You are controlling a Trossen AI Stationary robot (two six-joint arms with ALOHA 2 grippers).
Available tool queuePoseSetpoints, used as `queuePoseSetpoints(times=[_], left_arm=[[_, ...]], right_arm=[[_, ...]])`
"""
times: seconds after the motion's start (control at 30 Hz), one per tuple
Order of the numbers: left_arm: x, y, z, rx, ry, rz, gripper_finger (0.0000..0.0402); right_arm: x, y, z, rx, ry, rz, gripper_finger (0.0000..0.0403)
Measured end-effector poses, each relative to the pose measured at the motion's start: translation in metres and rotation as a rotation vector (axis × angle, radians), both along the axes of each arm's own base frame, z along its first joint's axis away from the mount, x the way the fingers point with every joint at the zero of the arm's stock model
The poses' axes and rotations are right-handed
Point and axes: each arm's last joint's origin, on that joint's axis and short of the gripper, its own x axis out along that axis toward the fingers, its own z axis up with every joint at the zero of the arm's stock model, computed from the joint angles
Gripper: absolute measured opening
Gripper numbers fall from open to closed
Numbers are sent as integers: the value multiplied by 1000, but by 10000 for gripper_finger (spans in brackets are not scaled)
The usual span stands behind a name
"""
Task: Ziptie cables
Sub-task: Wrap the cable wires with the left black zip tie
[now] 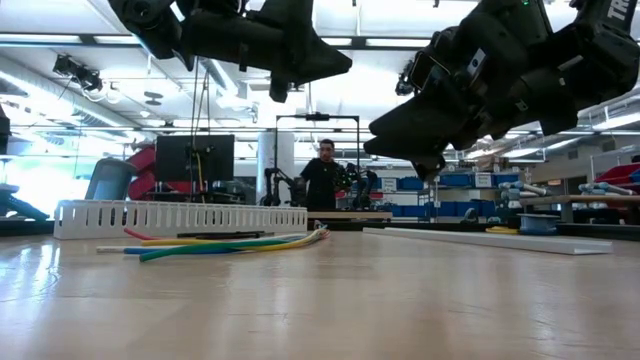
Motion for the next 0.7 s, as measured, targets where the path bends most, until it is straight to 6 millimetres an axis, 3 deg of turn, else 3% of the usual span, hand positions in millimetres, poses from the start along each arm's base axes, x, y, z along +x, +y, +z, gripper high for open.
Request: queuePoseSetpoints(times=[0.2, 0.43, 0.6, 0.7], left_arm=[[-3, 0, -20, 7, 219, -2, 62], [-19, 2, -50, 44, 576, 190, 44], [-28, 1, -54, 52, 713, 253, 24], [-38, 2, -45, 42, 669, 307, 19]], right_arm=[[0, -7, -4, -22, 37, -243, 114], [-7, -17, -20, -21, 219, -395, 72], [-3, -41, -21, 68, 353, -482, 34], [11, -58, -9, 91, 444, -436, 14]])
